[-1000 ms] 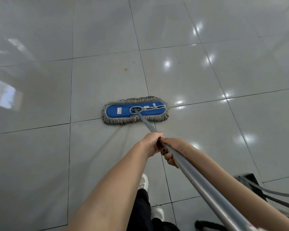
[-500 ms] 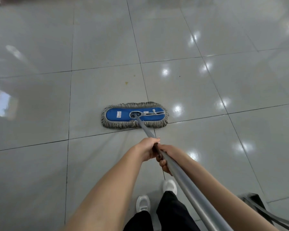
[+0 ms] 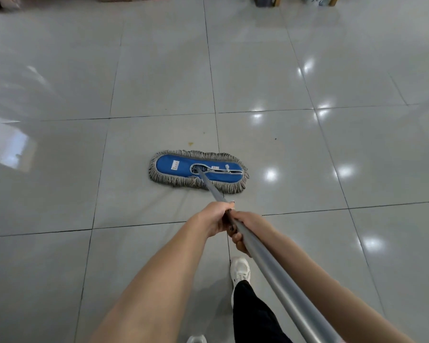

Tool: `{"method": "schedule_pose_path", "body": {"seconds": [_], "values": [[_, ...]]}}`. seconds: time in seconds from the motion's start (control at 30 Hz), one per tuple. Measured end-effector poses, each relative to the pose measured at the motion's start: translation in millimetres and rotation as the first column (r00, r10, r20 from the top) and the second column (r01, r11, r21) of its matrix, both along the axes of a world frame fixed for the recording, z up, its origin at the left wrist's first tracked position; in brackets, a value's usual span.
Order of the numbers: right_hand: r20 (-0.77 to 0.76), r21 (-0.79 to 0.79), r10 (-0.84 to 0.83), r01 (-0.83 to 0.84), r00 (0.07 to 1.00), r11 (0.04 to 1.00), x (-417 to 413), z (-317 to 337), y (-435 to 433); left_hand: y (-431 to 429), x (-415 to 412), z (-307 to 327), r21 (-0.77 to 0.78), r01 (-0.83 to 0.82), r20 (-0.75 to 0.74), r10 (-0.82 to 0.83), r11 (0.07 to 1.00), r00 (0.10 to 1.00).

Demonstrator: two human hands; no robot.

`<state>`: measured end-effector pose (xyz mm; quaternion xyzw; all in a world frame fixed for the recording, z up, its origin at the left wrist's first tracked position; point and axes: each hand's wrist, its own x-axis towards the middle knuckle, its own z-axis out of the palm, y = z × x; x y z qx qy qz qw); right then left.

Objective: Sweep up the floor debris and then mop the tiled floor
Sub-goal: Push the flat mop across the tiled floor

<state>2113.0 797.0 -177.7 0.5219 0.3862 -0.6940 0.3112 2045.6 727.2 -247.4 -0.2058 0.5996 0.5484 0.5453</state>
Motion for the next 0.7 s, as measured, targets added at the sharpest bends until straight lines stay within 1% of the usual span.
{"method": "schedule_pose_path", "body": {"seconds": [0.1, 0.23, 0.5, 0.6, 0.7], "values": [[0.003, 0.01, 0.047, -0.047, 0.999, 0.999, -38.6, 1.2, 37.3, 36.3, -36.0, -0.2, -0.036, -0.041, 0.004, 0.041, 0.998, 0.999], [-0.008, 0.01, 0.099, -0.099, 0.995, 0.995, -83.7, 2.6, 79.1, 76.0, -77.8, -0.4, -0.045, -0.07, -0.001, 0.07, 0.997, 0.998], [-0.015, -0.04, 0.169, -0.169, 0.986, 0.985, -180.4, 7.9, 141.3, 130.5, -167.3, 3.8, 0.026, -0.164, -0.018, 0.164, 0.986, 0.986], [-0.015, -0.019, 0.173, -0.173, 0.985, 0.985, -211.0, 1.7, 157.2, 146.2, -197.7, -4.2, 0.03, -0.177, -0.007, 0.178, 0.984, 0.984], [-0.031, 0.037, 0.201, -0.2, 0.979, 0.979, -243.8, -7.4, 167.2, 159.8, -234.1, -14.9, 0.006, -0.182, 0.003, 0.182, 0.983, 0.983]]}}
